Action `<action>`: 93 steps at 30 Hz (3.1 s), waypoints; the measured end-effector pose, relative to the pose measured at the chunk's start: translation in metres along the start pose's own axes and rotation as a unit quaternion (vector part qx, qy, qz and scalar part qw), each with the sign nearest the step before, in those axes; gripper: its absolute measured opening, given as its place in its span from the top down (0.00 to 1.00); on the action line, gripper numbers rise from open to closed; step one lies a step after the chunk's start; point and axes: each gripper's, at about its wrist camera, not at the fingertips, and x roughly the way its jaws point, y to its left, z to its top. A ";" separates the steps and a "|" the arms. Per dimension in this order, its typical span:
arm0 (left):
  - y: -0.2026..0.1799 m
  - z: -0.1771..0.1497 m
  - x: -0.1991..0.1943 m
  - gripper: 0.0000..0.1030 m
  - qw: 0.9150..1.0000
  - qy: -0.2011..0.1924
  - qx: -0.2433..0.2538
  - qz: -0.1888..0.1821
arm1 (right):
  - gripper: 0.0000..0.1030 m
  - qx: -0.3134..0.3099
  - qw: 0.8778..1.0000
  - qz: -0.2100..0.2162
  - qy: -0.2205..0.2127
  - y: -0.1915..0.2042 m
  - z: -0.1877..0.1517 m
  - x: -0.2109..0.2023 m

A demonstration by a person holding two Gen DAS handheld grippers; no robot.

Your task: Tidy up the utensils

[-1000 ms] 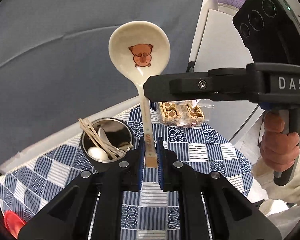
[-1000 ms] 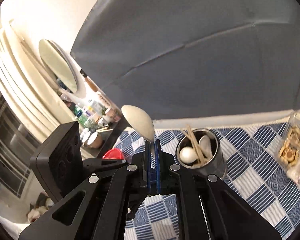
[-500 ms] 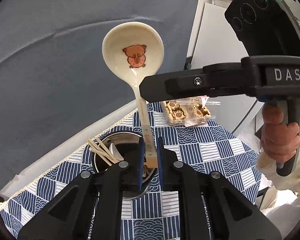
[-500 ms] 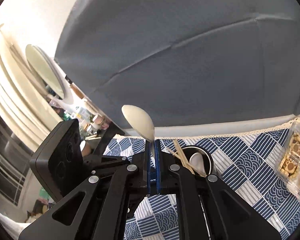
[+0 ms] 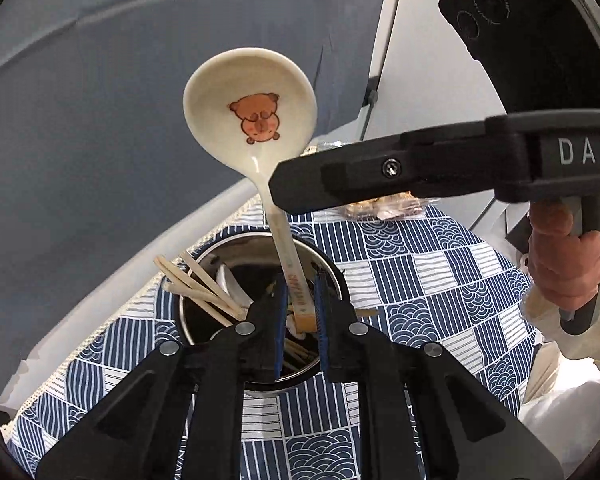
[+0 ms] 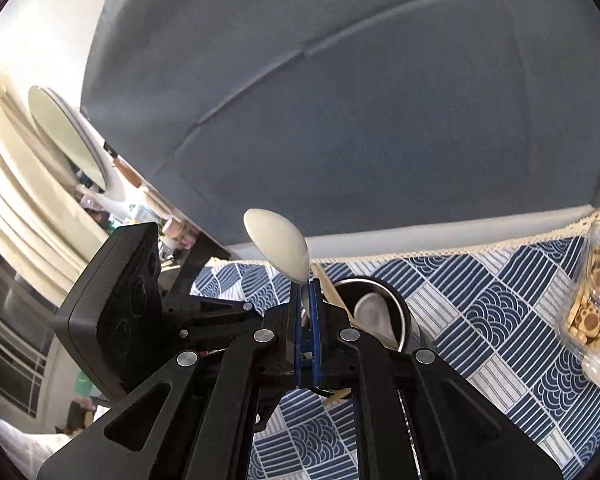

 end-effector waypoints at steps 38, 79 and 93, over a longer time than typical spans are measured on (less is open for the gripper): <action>-0.136 -0.184 -0.115 0.06 0.927 -0.038 -0.287 0.237 | 0.11 -0.086 0.979 -0.184 0.022 0.038 -0.219 -0.134; -0.200 -0.216 -0.120 0.06 0.900 -0.010 -0.313 0.303 | 0.08 -0.117 0.964 -0.239 0.029 0.048 -0.275 -0.148; -0.201 -0.216 -0.120 0.06 0.899 -0.009 -0.311 0.309 | 0.08 -0.117 0.965 -0.234 0.033 0.046 -0.274 -0.144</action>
